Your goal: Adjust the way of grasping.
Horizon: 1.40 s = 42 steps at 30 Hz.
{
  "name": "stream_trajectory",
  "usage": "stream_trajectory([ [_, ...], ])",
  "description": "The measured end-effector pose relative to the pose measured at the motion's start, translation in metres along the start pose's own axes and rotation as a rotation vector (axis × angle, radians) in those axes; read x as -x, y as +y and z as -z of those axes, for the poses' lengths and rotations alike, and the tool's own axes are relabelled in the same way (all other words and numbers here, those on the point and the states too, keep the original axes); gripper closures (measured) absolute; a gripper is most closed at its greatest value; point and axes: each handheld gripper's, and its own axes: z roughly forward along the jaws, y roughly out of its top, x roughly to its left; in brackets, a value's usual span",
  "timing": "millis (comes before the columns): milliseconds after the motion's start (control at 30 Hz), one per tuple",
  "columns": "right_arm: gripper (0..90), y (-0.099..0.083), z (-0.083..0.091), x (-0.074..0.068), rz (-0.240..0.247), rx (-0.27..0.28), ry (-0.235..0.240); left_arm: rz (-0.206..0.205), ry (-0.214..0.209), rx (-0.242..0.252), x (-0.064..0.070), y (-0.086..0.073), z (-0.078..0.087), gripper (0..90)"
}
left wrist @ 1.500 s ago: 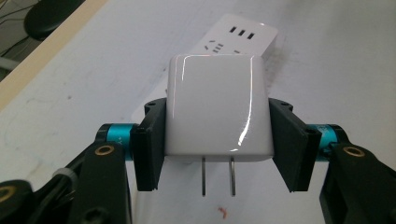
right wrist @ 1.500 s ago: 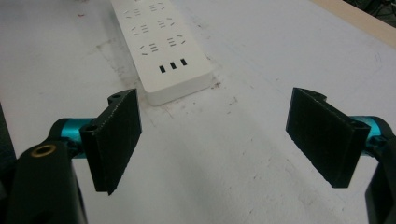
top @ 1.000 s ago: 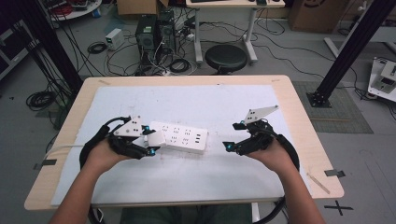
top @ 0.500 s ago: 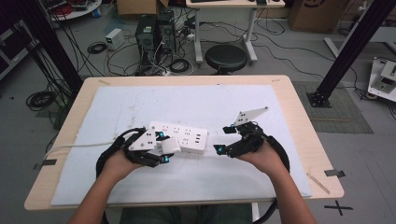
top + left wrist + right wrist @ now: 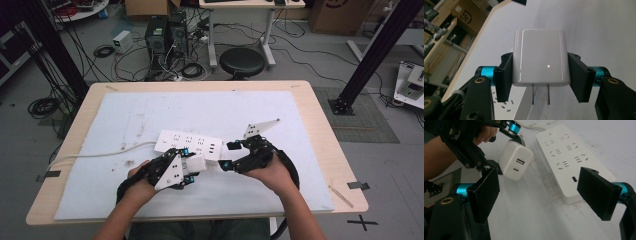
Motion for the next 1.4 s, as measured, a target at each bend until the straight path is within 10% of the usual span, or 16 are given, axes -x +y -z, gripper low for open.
stream_trajectory([
  [933, 35.6, -0.002, -0.062, 0.0, -0.182, 0.039, 0.241, -0.023, 0.042, 0.031, 0.008, 0.002, 0.001, 42.5],
  [1400, 53.6, -0.003, -0.065, -0.001, -0.177, 0.052, 0.292, -0.024, 0.053, 0.04, 0.008, 0.004, 0.0, 42.5],
])
